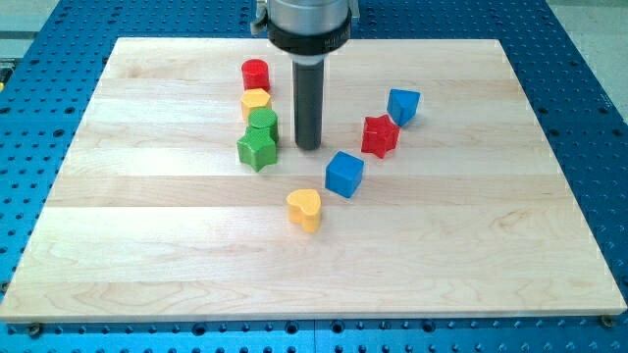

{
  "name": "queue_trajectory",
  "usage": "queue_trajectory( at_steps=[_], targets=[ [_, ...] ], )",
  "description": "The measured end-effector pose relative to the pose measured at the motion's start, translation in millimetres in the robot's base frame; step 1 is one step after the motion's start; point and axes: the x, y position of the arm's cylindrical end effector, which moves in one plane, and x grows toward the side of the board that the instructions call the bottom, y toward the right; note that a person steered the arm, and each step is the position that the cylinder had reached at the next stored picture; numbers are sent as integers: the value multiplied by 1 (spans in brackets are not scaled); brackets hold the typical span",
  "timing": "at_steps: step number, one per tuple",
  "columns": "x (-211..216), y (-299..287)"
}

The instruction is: Slide the yellow hexagon into the yellow heart

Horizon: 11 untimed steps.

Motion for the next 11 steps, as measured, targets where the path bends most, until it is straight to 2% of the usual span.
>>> queue_trajectory(
  at_steps=[1, 2, 4, 5, 6, 7, 9, 10, 11],
  targets=[
    [-24, -27],
    [-28, -49],
    [-51, -64],
    [-75, -73],
    [-69, -129],
    [-24, -164],
    [53, -111],
    [49, -176],
    [55, -178]
  ],
)
